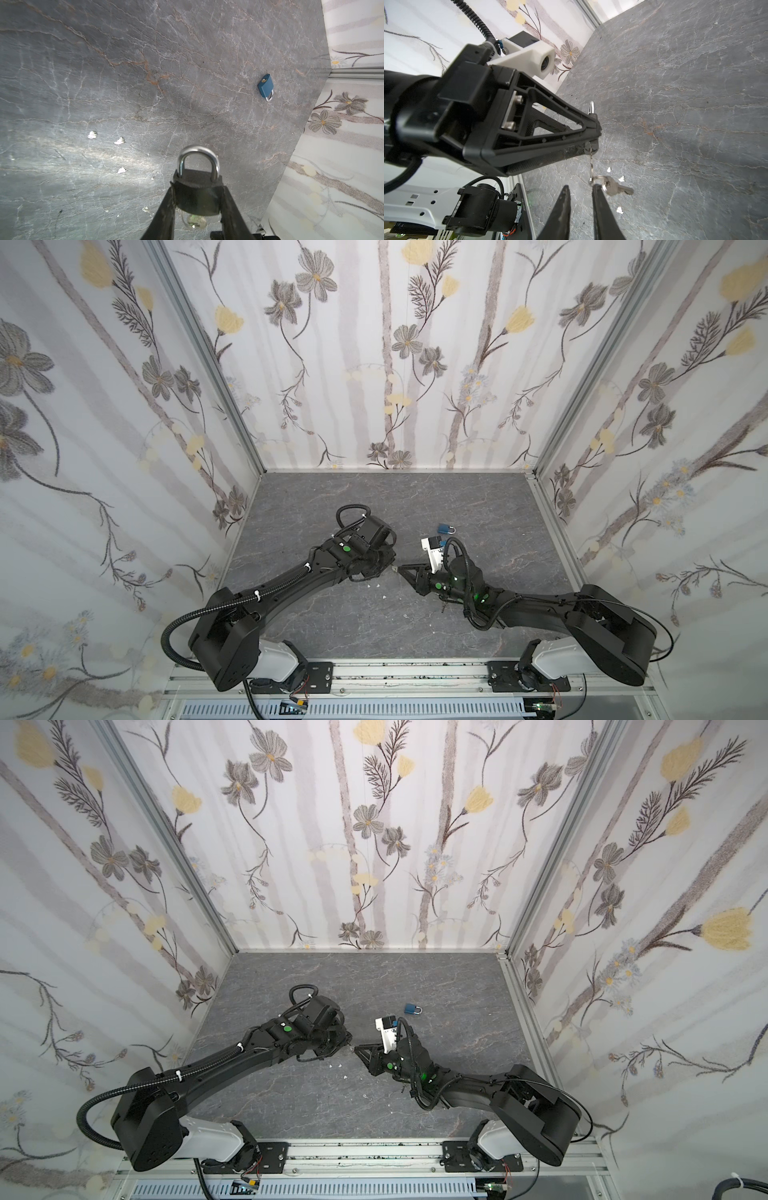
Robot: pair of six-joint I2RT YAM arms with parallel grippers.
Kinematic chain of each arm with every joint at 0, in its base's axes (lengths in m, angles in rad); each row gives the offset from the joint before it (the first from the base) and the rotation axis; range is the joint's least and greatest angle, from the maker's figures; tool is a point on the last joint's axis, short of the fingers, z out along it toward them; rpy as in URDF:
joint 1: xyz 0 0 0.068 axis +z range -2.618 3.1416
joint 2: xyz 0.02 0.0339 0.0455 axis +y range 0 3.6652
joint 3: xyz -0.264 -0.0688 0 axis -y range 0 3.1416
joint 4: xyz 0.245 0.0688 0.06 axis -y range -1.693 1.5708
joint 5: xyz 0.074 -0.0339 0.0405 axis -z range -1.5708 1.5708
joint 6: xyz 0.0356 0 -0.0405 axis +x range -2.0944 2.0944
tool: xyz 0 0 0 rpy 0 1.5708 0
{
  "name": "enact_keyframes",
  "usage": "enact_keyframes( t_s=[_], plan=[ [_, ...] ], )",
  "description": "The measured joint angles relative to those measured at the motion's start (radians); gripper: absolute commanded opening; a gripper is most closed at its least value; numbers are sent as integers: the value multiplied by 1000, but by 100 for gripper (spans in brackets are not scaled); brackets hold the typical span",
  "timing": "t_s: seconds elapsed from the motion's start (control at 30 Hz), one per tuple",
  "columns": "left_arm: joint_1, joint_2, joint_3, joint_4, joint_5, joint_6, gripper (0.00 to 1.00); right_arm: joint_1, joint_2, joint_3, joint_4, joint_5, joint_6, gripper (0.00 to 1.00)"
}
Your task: Unlock with the key
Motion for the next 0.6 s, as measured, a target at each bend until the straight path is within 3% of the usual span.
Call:
enact_keyframes(
  t_s=[0.37,0.6],
  plan=[
    [-1,0,2,0,4,0,6,-2,79,41,0,-9,6,18],
    [-1,0,2,0,3,0,0,-3,97,53,1,-28,7,3]
  ],
)
